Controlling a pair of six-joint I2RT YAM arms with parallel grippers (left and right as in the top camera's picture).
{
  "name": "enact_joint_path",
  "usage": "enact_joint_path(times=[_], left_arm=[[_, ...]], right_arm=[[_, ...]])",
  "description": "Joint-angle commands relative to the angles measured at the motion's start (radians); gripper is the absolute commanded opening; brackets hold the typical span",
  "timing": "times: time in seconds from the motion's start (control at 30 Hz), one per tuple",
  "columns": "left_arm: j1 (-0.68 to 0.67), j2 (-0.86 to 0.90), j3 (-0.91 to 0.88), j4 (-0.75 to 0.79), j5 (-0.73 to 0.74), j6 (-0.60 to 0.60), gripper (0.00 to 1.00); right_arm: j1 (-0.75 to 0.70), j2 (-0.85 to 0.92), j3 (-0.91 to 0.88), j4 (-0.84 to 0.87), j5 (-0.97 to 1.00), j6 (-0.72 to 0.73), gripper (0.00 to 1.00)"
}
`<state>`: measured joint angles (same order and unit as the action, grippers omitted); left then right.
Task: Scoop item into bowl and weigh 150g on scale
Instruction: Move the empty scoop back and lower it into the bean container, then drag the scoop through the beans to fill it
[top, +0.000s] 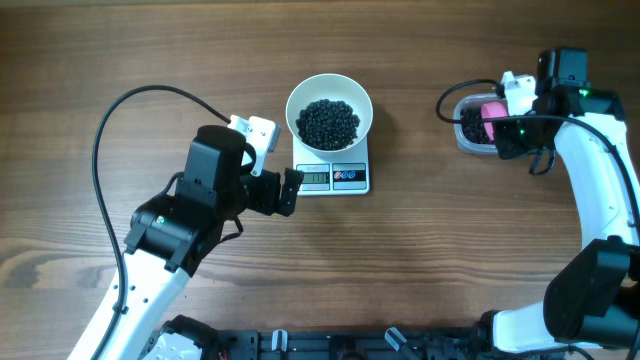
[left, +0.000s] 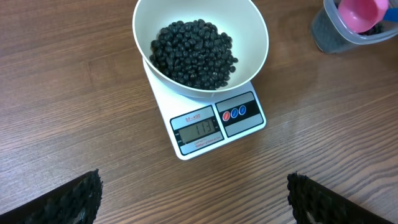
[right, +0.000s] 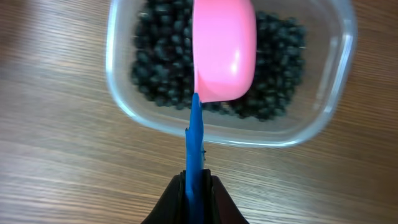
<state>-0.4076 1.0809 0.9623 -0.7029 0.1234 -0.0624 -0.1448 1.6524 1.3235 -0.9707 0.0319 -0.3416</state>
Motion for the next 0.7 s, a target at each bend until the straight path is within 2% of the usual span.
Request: enact_joint_path(times=[0.0,0.2,0.5,0.67], left_arm=[[-0.003,0.002,0.005,0.000,-0.010,-0.006,1.00],[-0.003,0.002,0.005,0.000,-0.010,-0.006,1.00],[-0.003,0.002,0.005,0.000,-0.010,-0.006,1.00],[-0.003,0.002,0.005,0.000,-0.010,-0.006,1.00]], right_arm=[[0.001,-0.005,0.004,0.006,0.082,0.023,0.04],[0.001,-0.061,0.004,0.016,0.103,0.028,0.04],[0.000,0.007,0.003,0.033,0.143,0.028,0.04],[0.002,0.051,-0.013,0.033,0.093,0.032,0.04]])
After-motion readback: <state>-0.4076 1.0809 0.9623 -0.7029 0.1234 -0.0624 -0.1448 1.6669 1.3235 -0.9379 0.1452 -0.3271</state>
